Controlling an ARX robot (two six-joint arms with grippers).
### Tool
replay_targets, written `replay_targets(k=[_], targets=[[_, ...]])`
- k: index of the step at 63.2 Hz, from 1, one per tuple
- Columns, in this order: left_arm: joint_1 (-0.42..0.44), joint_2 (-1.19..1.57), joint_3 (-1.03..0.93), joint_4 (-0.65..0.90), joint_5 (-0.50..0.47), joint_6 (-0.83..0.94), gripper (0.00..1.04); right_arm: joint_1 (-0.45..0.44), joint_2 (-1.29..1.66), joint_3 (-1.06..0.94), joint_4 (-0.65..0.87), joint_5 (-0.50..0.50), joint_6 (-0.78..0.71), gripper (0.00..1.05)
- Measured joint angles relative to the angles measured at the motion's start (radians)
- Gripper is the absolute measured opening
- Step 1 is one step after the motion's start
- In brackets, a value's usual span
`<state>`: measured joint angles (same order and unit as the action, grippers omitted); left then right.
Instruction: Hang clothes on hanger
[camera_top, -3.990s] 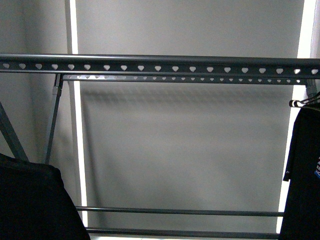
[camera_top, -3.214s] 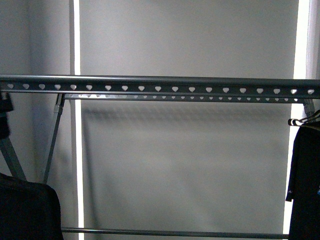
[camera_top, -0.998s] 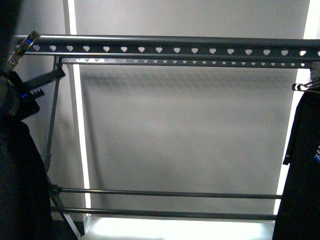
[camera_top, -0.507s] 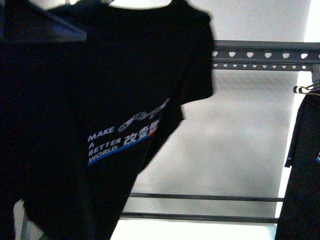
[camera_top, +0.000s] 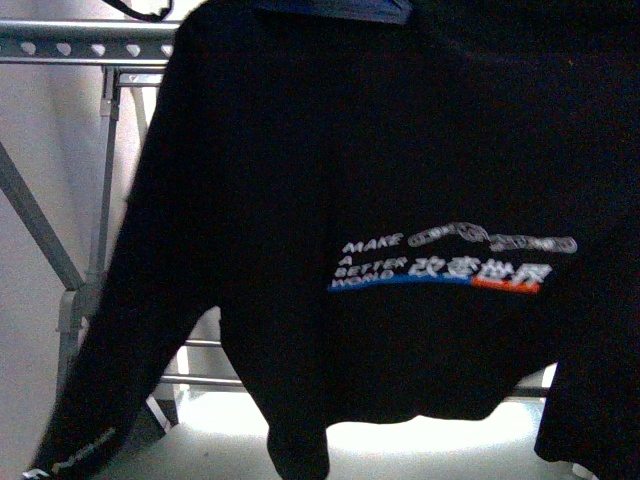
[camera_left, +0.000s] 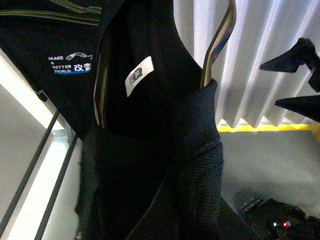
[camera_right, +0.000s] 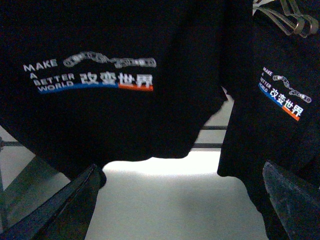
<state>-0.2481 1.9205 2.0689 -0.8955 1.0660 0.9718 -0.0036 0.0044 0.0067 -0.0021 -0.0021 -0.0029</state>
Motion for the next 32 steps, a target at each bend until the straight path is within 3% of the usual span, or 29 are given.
replay_targets(k=[8,32], targets=[[-0.024,0.003,-0.058,0.172,-0.081,0.032,0.05,0.0,0.0,0.0,0.0,0.001,0.0,0.97],[-0.02,0.003,-0.068,0.182,-0.083,0.04,0.05,0.0,0.0,0.0,0.0,0.0,0.0,0.97]])
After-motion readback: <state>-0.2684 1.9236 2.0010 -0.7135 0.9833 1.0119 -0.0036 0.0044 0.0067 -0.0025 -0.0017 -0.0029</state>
